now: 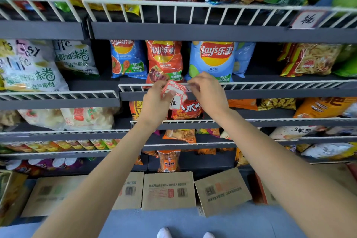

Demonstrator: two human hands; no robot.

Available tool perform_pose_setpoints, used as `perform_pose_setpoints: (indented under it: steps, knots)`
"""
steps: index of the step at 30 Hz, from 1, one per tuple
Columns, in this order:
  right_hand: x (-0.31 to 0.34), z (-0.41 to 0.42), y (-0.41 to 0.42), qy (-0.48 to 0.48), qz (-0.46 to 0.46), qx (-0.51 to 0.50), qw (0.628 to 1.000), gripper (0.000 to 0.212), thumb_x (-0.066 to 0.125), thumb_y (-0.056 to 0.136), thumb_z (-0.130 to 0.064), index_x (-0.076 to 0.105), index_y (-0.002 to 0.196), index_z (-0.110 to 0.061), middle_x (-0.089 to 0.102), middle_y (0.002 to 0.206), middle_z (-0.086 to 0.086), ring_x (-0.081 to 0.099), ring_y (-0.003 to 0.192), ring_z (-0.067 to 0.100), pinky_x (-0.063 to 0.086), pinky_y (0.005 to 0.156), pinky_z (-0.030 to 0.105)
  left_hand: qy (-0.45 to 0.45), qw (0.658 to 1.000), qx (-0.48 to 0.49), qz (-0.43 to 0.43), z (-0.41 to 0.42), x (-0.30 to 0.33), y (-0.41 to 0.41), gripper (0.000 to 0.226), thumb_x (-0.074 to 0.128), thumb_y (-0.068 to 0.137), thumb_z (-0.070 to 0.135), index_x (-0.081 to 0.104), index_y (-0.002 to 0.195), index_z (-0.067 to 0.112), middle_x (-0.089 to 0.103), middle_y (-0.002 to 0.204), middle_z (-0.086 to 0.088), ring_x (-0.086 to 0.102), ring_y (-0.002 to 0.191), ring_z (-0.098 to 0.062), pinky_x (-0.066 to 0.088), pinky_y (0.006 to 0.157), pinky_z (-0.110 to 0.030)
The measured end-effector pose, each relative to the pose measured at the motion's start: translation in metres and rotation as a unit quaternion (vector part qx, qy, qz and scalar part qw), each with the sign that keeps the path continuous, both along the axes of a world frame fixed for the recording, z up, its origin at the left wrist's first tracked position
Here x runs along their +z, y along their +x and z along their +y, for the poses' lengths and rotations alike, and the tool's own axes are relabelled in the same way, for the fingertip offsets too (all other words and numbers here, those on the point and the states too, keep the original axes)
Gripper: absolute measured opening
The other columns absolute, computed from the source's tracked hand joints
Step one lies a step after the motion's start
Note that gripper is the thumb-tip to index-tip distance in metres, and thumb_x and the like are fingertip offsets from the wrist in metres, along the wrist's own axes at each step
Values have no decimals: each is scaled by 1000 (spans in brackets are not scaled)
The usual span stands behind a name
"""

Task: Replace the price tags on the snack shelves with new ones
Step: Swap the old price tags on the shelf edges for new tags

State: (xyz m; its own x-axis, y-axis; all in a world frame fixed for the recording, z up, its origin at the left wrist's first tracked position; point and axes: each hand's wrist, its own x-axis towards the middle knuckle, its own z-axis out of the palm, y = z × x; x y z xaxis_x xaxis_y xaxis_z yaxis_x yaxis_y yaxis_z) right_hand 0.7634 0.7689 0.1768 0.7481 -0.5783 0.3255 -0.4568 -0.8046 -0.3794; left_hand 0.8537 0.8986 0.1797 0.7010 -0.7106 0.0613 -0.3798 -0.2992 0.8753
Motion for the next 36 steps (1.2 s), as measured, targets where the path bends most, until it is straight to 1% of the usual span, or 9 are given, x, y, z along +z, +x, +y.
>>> perform_pose_setpoints:
  steps: [2, 5, 8, 12, 15, 17, 25, 31, 36]
  knots:
    - [10, 5, -13, 146, -79, 11, 986, 22, 57, 91, -14, 67, 110, -10, 65, 104, 4, 55, 83, 6, 43, 73, 17, -30, 998, 21, 58, -5, 4, -5, 38, 53, 94, 21, 48, 129, 6, 60, 124, -5, 55, 114, -18, 45, 98, -30]
    - [28, 7, -38, 279, -146, 31, 949, 17, 60, 90, -22, 68, 101, -12, 68, 92, -4, 61, 81, 5, 47, 66, 16, -61, 993, 12, 99, -16, 13, -22, 28, 52, 95, 18, 54, 120, 7, 64, 112, -3, 61, 101, -15, 50, 84, -23]
    - [42, -1, -67, 262, -158, 6, 952, 18, 72, 79, -30, 64, 88, -16, 60, 76, -13, 55, 69, -3, 44, 63, 9, -94, 989, -14, 117, -36, 23, -51, 19, 53, 94, 16, 55, 112, 10, 65, 104, -5, 62, 92, -18, 51, 79, -31]
    - [47, -26, -114, 254, -179, -33, 950, 31, 79, 71, -31, 56, 80, -12, 52, 65, -11, 47, 56, -3, 37, 56, 11, -136, 973, -18, 184, -74, 30, -106, 7, 54, 93, 13, 57, 100, 14, 65, 94, -2, 59, 80, -11, 48, 71, -16]
    - [46, -59, -158, 264, -182, -47, 946, 33, 80, 70, -31, 55, 81, -13, 53, 66, -9, 48, 58, -1, 36, 55, 13, -143, 955, -24, 259, -105, 30, -153, 11, 57, 89, 21, 62, 96, 15, 69, 104, -12, 63, 103, -31, 49, 95, -45]
    - [47, -82, -190, 271, -175, -50, 945, 35, 80, 70, -33, 56, 83, -12, 55, 67, -6, 49, 59, 0, 37, 55, 13, -144, 945, -27, 293, -125, 31, -187, 12, 54, 93, 17, 64, 97, 12, 68, 108, -16, 61, 108, -33, 47, 98, -50]
    - [51, -177, -302, 275, -157, -61, 946, 27, 82, 68, -30, 61, 82, -19, 59, 67, -7, 56, 62, 4, 42, 56, 14, -136, 943, -15, 305, -211, 37, -302, 20, 52, 95, 16, 64, 109, 11, 70, 106, -10, 65, 93, -21, 54, 82, -35]
    - [52, -218, -342, 300, -166, -48, 938, 16, 79, 72, -18, 66, 81, -18, 64, 70, -8, 63, 71, 9, 50, 71, 24, -117, 948, -12, 296, -249, 43, -335, 19, 53, 94, 16, 64, 110, 13, 70, 101, -5, 66, 88, -15, 54, 67, -21]
    - [48, -235, -360, 293, -185, -41, 937, 8, 75, 76, -15, 69, 80, -18, 66, 72, -14, 63, 65, -6, 48, 64, 10, -94, 959, -18, 266, -268, 43, -342, 16, 54, 94, 17, 63, 106, 14, 70, 102, -7, 67, 94, -20, 57, 78, -32]
